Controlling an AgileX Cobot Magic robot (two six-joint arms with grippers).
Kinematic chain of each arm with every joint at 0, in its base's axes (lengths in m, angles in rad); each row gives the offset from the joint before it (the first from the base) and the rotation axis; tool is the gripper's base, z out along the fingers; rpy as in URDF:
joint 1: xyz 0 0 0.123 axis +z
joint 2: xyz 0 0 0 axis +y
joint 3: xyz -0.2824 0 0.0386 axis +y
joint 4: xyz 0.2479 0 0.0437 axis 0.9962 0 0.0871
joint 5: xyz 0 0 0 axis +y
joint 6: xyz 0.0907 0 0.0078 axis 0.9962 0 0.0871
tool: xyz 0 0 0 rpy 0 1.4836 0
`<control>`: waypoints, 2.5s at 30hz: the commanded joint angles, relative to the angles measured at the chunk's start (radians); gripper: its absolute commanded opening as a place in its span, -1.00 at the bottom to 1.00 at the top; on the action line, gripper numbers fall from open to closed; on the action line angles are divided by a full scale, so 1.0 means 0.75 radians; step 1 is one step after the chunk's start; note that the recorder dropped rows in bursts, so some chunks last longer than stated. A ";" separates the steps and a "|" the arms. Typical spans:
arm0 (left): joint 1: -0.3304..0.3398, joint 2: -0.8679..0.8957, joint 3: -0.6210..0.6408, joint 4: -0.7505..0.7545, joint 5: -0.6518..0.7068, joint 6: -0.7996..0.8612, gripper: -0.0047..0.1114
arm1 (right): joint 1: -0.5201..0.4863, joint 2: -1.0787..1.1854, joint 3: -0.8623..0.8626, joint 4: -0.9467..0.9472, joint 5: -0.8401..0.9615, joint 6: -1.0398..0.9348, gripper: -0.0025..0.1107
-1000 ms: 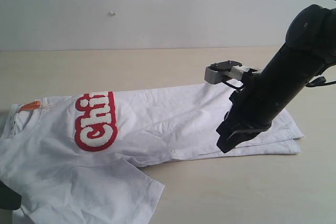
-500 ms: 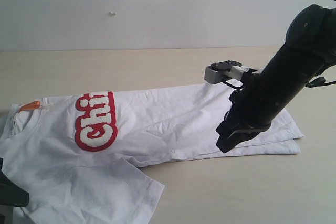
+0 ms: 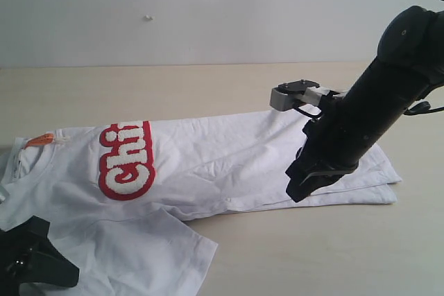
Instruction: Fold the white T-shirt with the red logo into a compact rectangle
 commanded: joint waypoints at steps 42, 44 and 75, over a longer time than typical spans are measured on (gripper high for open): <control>-0.023 0.397 -0.575 -0.875 0.141 0.354 0.27 | 0.001 -0.012 0.004 0.006 0.055 -0.007 -0.96; -0.020 0.397 -0.594 -0.875 0.204 0.354 0.16 | 0.001 -0.012 0.004 0.006 0.055 -0.007 -0.96; -0.317 0.404 -0.569 -0.436 -0.298 0.279 -0.13 | 0.001 -0.012 0.004 -0.396 -0.478 0.501 -0.96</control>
